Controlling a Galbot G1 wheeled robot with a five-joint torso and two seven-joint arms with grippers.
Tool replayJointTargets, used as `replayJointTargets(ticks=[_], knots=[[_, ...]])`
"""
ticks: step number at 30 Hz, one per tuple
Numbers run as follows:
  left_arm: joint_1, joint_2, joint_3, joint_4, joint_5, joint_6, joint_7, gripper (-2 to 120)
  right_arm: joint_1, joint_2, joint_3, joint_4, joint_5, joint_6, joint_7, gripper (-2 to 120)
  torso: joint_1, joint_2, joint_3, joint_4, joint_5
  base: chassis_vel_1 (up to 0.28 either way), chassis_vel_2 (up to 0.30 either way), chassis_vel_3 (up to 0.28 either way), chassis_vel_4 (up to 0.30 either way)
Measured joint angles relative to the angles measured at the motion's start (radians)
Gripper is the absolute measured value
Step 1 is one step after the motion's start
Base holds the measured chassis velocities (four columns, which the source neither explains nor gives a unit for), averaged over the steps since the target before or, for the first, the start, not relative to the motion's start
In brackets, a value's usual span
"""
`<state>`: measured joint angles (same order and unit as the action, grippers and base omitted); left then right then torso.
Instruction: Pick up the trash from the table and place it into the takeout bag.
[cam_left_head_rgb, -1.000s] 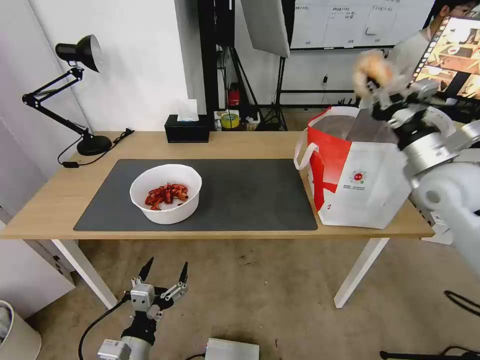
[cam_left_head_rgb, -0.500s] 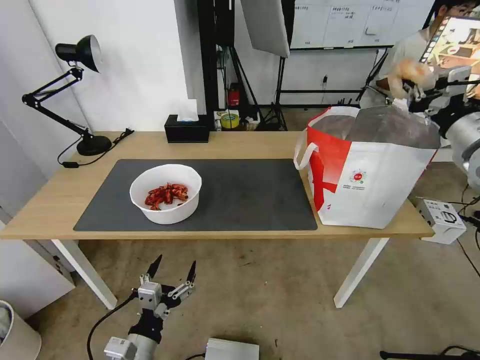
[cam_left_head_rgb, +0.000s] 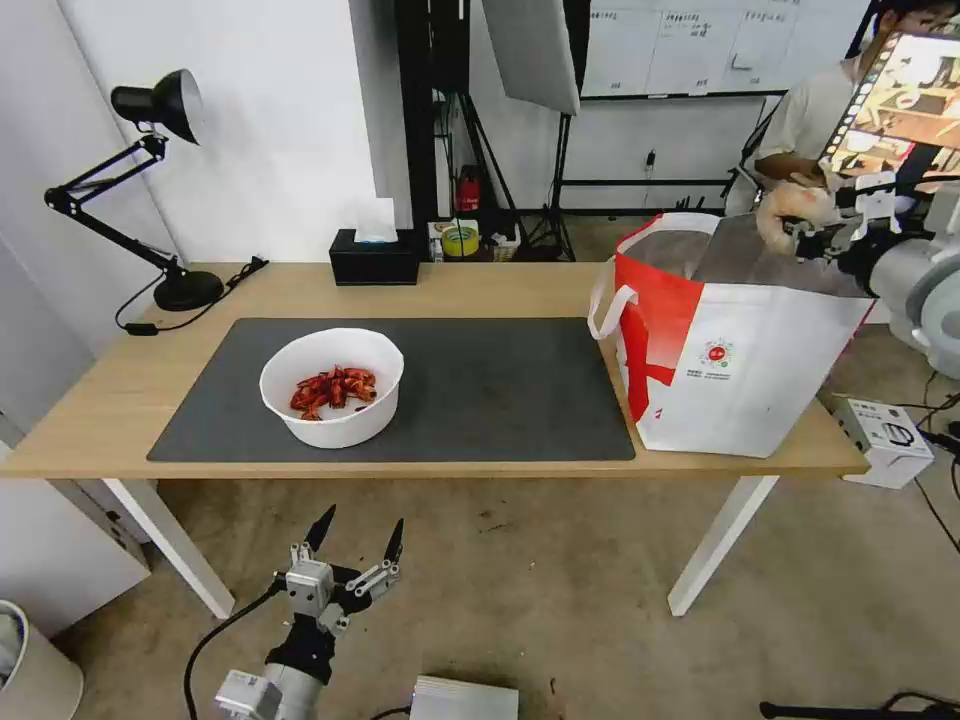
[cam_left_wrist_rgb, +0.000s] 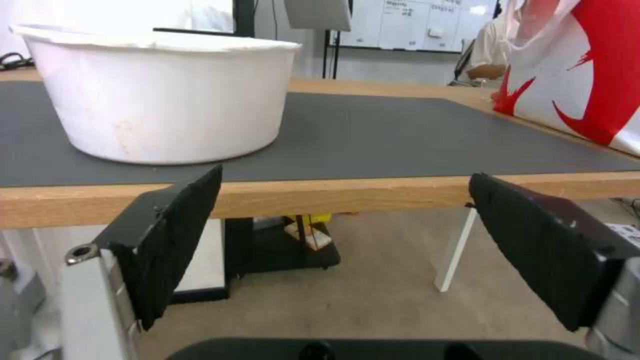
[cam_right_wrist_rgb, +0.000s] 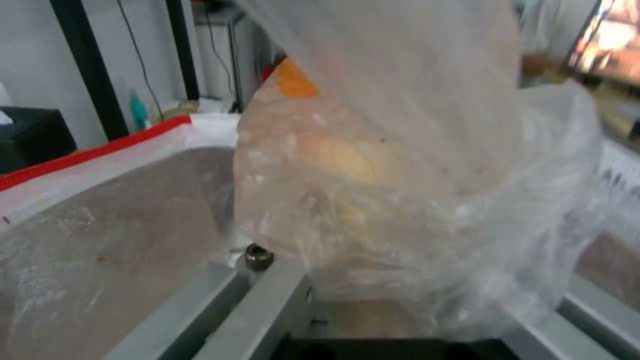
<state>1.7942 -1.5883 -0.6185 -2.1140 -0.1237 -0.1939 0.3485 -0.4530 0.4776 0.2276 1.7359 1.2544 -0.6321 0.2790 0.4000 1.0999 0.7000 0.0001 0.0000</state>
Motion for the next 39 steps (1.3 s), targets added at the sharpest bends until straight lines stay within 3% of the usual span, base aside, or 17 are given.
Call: replayJointTargets(ticks=[7,25,29,31,32,34,35,39], knots=[[-0.007,-0.003,0.001,0.006,0.000,0.001,0.002,100,0.008,-0.007,-0.005,-0.010,0.068,-0.043,0.036,31,0.000,0.000,0.000,-0.0003,0.0000,0.000,0.000,0.000,0.000],[-0.006,-0.004,-0.001,0.007,-0.001,0.003,0.005,100,-0.008,0.006,0.009,-0.004,0.061,-0.010,0.033,95,0.000,0.000,0.000,0.0000,0.0000,0.000,0.000,0.000,0.000],[-0.006,-0.004,-0.001,0.007,-0.001,0.003,0.005,100,-0.037,0.020,0.022,0.006,0.026,0.116,-0.007,100,0.000,0.000,0.000,-0.0001,0.0000,0.000,0.000,0.000,0.000],[-0.007,-0.004,-0.001,0.007,0.000,0.004,0.005,100,-0.075,0.032,0.035,0.026,-0.002,0.262,-0.051,100,0.000,0.000,0.000,0.0000,0.0000,0.000,0.000,0.000,0.000],[-0.007,-0.004,-0.001,0.007,0.000,0.004,0.005,100,-0.075,0.032,0.035,0.026,-0.002,0.262,-0.051,100,0.000,0.000,0.000,0.0000,0.0000,0.000,0.000,0.000,0.000],[-0.007,-0.004,-0.003,0.005,-0.001,0.005,0.005,100,-0.116,0.037,0.049,0.055,-0.024,0.361,-0.098,100,0.000,0.000,0.000,-0.0001,0.0000,0.000,0.000,0.000,0.000],[-0.007,-0.004,-0.003,0.005,-0.001,0.005,0.005,100,-0.116,0.037,0.049,0.055,-0.024,0.361,-0.098,100,0.000,0.000,0.000,-0.0001,0.0000,0.000,0.000,0.000,0.000],[-0.005,-0.004,-0.007,-0.008,-0.003,0.009,0.004,100,-0.154,0.058,0.053,0.089,-0.084,0.503,-0.144,100,0.000,0.000,0.000,-0.0002,-0.0001,0.000,0.000,0.000,0.000]])
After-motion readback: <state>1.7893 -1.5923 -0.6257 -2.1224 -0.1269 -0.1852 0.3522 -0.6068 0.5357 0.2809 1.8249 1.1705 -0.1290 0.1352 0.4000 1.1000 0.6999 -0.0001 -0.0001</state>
